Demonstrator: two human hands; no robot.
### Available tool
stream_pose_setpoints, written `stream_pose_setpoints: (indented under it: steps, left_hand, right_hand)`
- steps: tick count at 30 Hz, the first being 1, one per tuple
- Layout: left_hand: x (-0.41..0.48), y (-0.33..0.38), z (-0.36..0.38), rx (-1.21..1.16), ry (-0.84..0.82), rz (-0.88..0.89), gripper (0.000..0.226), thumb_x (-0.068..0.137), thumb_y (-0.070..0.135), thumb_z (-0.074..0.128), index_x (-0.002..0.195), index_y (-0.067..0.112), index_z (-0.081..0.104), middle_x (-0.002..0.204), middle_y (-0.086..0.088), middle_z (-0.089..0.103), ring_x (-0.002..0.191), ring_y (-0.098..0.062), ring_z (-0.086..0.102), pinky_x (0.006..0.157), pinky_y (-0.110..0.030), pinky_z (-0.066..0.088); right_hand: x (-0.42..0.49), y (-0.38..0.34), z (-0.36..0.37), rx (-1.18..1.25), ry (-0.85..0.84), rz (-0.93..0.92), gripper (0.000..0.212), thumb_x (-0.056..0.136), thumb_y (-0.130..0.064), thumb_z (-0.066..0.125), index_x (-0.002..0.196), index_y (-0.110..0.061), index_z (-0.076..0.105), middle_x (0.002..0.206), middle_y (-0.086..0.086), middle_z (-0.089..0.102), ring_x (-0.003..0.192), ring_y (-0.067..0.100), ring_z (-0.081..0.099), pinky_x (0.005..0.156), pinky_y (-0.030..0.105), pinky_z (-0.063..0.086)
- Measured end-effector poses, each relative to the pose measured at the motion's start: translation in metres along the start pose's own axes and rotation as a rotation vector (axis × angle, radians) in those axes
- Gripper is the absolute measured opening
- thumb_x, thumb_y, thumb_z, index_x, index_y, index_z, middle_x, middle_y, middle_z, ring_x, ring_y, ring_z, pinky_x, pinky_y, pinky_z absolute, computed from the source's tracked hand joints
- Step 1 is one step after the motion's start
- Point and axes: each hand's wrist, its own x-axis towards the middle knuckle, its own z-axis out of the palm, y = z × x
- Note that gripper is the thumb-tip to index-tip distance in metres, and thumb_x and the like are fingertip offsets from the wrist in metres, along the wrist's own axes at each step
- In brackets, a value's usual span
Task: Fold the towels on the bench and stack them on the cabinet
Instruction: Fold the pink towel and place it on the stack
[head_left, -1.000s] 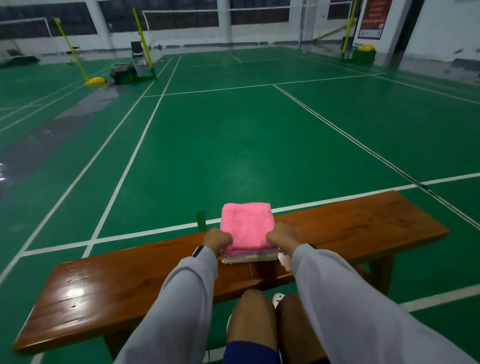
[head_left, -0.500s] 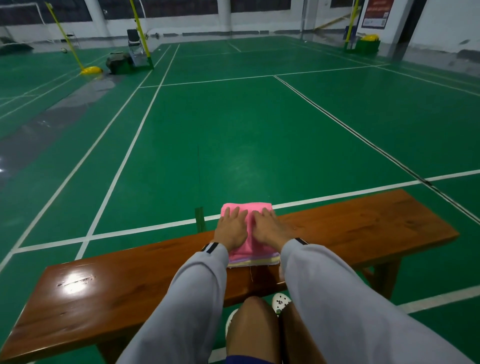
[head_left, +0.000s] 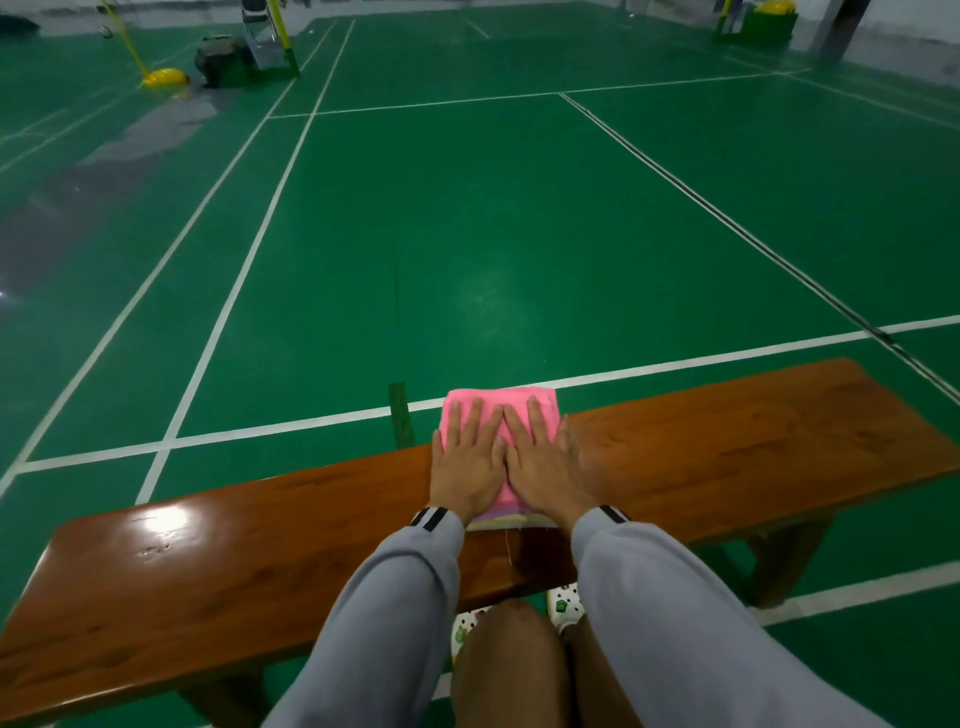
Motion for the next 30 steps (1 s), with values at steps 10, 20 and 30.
stream_pose_setpoints:
  steps: [10,20,30]
  left_hand:
    - [-0.008,-0.004,-0.003,-0.347,0.058,-0.273,0.073,0.1,0.069,0.027,0.16,0.042,-0.003,0.17,-0.01,0.008,0.152,-0.041,0.023,0.12,-0.06,0.027]
    - [-0.021,-0.024,-0.04,-1.364,-0.495,-0.707,0.099,0.056,0.059,0.096,0.135,0.014,0.056,0.119,-0.02,0.072,0.106,-0.043,0.071,0.094,-0.056,0.057]
    - [-0.041,0.022,-0.116,-1.406,-0.298,-0.499,0.065,0.08,0.044,0.082,0.127,0.004,0.063,0.107,-0.018,0.076,0.092,-0.032,0.076,0.067,-0.034,0.061]
  right_hand:
    - [-0.019,-0.01,-0.013,0.407,0.182,0.436,0.097,0.08,-0.085,0.044,0.156,-0.033,0.011,0.153,0.014,0.042,0.128,0.041,0.051,0.103,0.055,0.048]
    - [-0.03,0.018,-0.057,1.2,-0.491,0.559,0.069,0.072,-0.052,0.088,0.124,-0.015,0.063,0.104,0.016,0.077,0.094,0.036,0.074,0.077,0.042,0.062]
    - [-0.06,-0.003,-0.13,1.308,-0.353,0.359,0.087,0.062,-0.051,0.092,0.132,-0.009,0.06,0.117,0.02,0.073,0.112,0.038,0.069,0.102,0.055,0.053]
